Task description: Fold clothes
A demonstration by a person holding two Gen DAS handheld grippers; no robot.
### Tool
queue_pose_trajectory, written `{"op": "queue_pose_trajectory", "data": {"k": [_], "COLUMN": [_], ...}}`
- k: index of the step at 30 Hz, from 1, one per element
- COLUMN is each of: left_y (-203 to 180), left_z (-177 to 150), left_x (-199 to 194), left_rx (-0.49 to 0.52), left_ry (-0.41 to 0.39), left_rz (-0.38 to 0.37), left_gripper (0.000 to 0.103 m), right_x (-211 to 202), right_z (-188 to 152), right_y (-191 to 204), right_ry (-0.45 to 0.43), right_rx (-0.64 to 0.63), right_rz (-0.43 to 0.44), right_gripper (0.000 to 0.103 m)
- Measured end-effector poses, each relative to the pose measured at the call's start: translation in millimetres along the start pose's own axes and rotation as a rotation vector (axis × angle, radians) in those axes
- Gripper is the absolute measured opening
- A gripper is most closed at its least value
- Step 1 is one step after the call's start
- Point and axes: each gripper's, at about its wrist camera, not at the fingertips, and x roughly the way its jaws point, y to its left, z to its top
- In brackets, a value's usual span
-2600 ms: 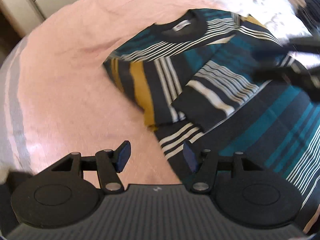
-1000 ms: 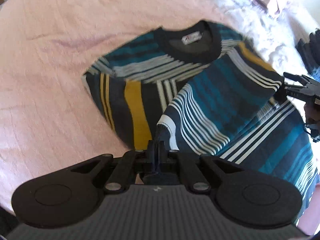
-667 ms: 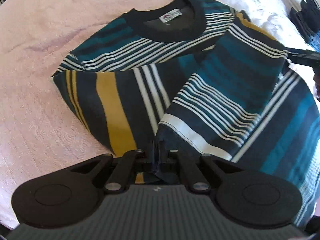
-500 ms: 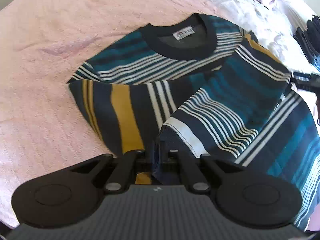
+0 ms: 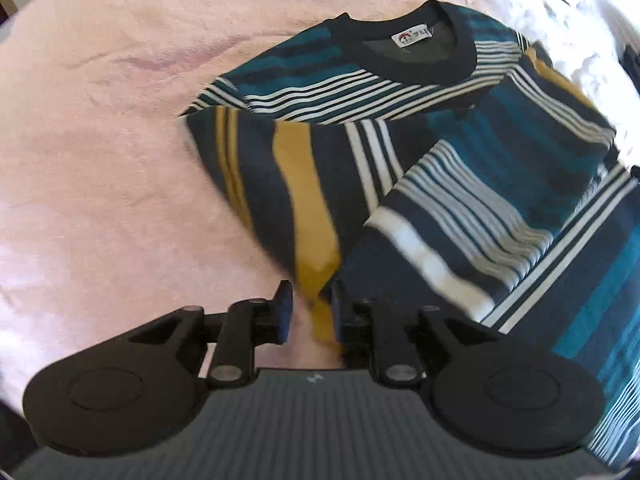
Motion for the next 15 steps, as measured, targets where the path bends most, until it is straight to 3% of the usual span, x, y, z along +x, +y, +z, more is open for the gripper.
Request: {"op": "queue_pose_trajectory", "data": {"k": [5, 9, 13, 15], "left_y": [-15, -35, -43, -44], "left_z": [-14, -26, -52, -64], "left_x": [-22, 2, 16, 5], "left_rx": [0.013, 0.031, 0.084, 0.079], "left_ry": [-0.087, -0.001, 0.080, 0.070], "left_rz": [-0.062, -0.119, -0.069, -0.056], "left_gripper": [0.015, 0.016, 0.016, 0.016], "right_x": [-22, -20, -10, -19], "right_z": [0, -6, -27, -40], "right_y": [29, 57, 68, 66], "right_ry": [-0.023, 0.015, 0.147, 0.167], "right_rx": [0.006, -0.002, -0.004, -0.016], "right_rz": [0.085, 0.179, 0.200, 0.196], "right_gripper": [0.071, 0.071, 0.071, 0.071]}}
